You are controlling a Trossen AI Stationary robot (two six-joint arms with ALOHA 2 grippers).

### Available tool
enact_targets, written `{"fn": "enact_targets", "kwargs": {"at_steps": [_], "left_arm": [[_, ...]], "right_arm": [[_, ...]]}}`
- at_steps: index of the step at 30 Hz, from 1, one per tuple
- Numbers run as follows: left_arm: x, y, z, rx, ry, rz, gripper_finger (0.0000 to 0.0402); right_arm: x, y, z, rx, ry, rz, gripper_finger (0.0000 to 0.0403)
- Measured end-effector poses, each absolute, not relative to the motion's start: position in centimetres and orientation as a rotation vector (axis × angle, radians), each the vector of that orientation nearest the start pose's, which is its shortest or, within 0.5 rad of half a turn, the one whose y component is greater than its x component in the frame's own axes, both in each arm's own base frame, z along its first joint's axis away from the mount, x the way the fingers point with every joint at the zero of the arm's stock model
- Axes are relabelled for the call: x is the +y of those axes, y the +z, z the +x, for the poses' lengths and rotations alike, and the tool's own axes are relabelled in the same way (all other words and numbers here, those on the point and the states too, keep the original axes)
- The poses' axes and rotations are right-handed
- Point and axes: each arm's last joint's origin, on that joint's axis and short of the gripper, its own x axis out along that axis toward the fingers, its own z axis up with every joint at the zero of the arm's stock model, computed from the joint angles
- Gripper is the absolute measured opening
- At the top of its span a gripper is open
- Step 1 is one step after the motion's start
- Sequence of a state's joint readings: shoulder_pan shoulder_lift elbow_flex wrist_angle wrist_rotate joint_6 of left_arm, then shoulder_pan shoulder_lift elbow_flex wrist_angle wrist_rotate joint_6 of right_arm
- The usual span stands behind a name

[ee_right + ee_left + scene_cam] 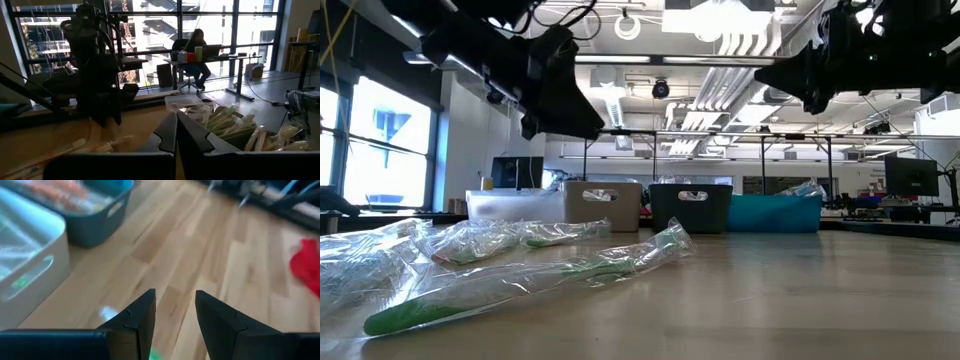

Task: Pick & Place Toothbrushes
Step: Put the green toothbrush into the gray bin

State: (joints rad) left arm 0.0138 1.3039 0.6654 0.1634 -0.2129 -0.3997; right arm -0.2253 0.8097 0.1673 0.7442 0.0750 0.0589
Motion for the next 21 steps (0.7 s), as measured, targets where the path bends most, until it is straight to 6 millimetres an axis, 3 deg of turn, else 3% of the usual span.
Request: {"fn": "enact_targets", "kwargs": {"at_steps": [10,21], "left_arm": [[1.2,21.4,28.5,0.690,0.546,-0.479,0.0136],[1.2,18.8,30.0,0.687,0.632,-0.656,0.0136]], "right_arm": [[-3.9,20.2,16.2,-0.075,-0.297,0.054,0.0003],[-3.9,20.3,16.2,-0.078,-0.302,0.052,0.0004]]}}
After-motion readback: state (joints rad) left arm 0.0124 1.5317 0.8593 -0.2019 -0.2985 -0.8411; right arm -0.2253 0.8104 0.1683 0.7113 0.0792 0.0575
